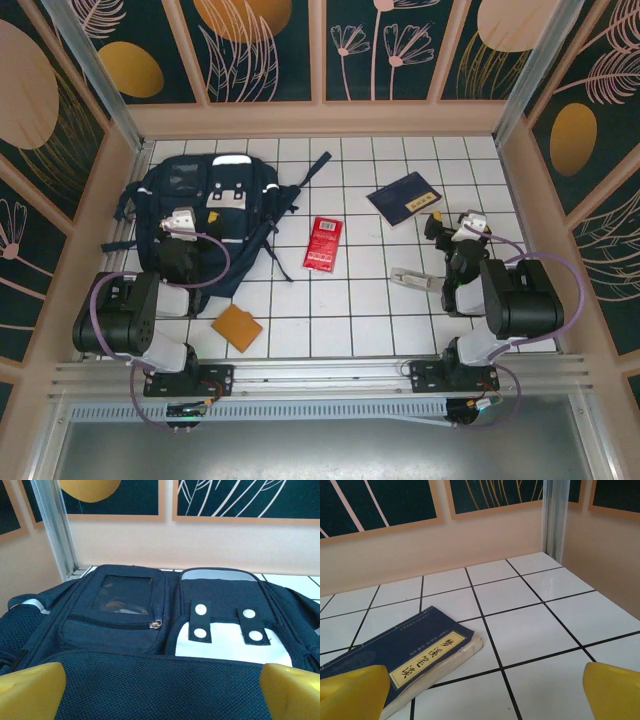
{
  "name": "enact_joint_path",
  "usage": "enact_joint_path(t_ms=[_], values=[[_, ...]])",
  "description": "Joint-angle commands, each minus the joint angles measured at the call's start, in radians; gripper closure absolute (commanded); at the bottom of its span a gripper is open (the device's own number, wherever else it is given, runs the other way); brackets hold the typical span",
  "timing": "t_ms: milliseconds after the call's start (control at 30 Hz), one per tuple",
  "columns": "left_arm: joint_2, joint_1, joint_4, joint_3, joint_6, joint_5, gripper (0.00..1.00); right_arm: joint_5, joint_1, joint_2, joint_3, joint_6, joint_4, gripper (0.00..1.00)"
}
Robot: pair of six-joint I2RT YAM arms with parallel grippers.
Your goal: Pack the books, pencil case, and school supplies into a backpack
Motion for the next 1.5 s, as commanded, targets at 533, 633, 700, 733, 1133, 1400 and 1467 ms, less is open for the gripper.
enact_joint_path(t_ms=[533,633,700,733,1133,1400,1467], values=[[0.005,0.009,0.014,0.012,-0.015,-0.011,0.01,0.026,0.006,0.003,0.012,0.006,0.012,0.01],[0.007,0.009,0.008,0.016,-0.018,-0.009,0.01,0.026,0.006,0.002,0.013,0.006,0.013,0.01],[0.006,0.009,0.01,0.015,-0.018,-0.008,0.01,0.026,0.006,0.003,0.013,0.007,0.013,0.01],[0.007,0.009,0.009,0.015,-0.017,-0.009,0.01,0.025,0.005,0.002,0.013,0.007,0.013,0.01],[-0.023,0.006,-0.004,0.015,-0.013,-0.023,0.01,-0.025,-0.007,-0.054,0.016,0.008,-0.043,0.01],[-0.353,0.0,-0.773,0.294,-0.177,0.149,0.01,-0.097,0.021,-0.44,0.187,0.152,-0.609,0.01],[-0.392,-0.014,-0.925,0.353,-0.128,0.349,0.02,-0.212,0.052,-0.483,0.238,0.191,-0.731,0.01]])
